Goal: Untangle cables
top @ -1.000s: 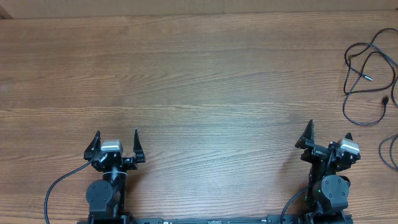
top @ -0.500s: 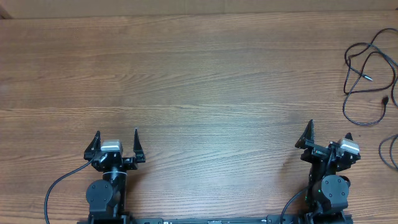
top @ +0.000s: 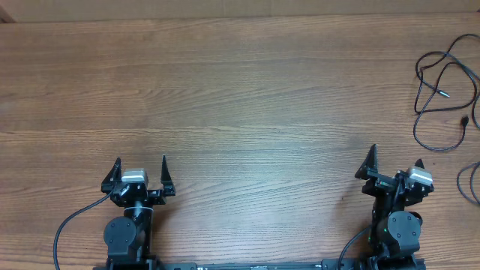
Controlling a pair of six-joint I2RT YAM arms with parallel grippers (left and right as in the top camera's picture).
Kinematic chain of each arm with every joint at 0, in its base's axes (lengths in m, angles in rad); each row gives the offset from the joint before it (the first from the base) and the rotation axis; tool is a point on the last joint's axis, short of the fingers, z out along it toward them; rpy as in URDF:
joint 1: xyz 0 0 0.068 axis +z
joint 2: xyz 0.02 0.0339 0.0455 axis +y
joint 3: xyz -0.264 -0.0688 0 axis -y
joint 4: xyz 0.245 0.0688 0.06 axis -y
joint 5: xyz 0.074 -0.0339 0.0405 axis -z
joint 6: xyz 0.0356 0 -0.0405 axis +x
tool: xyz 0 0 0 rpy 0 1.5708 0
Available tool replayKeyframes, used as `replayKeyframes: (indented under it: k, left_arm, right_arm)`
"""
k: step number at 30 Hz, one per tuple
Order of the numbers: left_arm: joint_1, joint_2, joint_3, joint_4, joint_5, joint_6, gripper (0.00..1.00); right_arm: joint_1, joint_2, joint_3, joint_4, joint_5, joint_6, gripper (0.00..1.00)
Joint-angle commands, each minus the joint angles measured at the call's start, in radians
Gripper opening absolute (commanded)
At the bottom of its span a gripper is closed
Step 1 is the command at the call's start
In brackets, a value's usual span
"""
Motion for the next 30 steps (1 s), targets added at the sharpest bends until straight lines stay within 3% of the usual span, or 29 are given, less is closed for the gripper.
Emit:
replayKeyframes:
  k: [1, 9, 30]
  left_arm:
    - [0.006, -0.009, -0.003, 0.002, -0.010, -0.006, 1.00]
    - [0.006, -0.009, -0.003, 0.002, -0.010, -0.006, 1.00]
    - [0.006, -0.009, -0.003, 0.002, -0.010, -0.006, 1.00]
  right_arm:
    - [0.006, -0.011, -0.002, 0.005, -0.096, -0.005, 1.00]
    - [0.006, -0.011, -0.002, -0.008, -0.375, -0.005, 1.00]
    - [0.003, -0.011, -0.002, -0.014, -0.474, -0.005, 1.00]
